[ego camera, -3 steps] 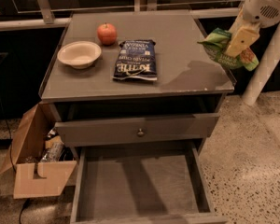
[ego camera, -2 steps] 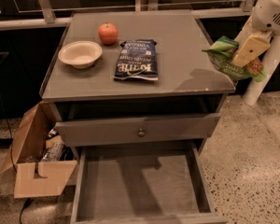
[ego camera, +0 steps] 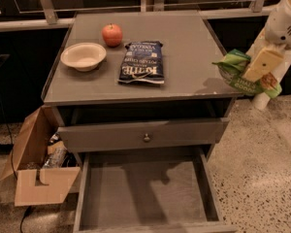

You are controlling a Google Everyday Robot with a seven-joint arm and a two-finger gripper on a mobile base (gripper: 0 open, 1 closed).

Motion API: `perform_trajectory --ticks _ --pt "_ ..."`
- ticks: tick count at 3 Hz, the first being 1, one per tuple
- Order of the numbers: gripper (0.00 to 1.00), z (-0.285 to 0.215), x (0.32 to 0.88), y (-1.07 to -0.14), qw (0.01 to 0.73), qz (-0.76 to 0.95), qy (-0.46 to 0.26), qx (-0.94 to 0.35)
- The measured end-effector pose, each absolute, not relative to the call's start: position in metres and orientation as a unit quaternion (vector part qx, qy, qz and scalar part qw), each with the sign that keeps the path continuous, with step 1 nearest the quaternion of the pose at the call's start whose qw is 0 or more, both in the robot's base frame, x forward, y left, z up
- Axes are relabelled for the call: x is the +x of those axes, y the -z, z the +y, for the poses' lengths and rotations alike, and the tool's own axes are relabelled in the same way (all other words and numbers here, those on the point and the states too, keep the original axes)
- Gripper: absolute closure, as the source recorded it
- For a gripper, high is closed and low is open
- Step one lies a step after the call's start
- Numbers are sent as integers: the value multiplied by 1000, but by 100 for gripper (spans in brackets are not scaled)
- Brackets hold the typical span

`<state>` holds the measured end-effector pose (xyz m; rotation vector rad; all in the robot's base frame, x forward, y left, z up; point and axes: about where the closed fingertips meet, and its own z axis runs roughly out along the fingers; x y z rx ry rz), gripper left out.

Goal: Place green rice chip bag into middle drawer

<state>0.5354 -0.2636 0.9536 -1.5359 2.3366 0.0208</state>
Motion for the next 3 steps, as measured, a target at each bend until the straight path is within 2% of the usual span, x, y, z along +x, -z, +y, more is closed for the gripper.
perform_trajectory --ticks 2,3 --pt "100 -238 462 -915 119 828 -59 -545" --pt "100 -237 461 -910 116 828 -61 -546"
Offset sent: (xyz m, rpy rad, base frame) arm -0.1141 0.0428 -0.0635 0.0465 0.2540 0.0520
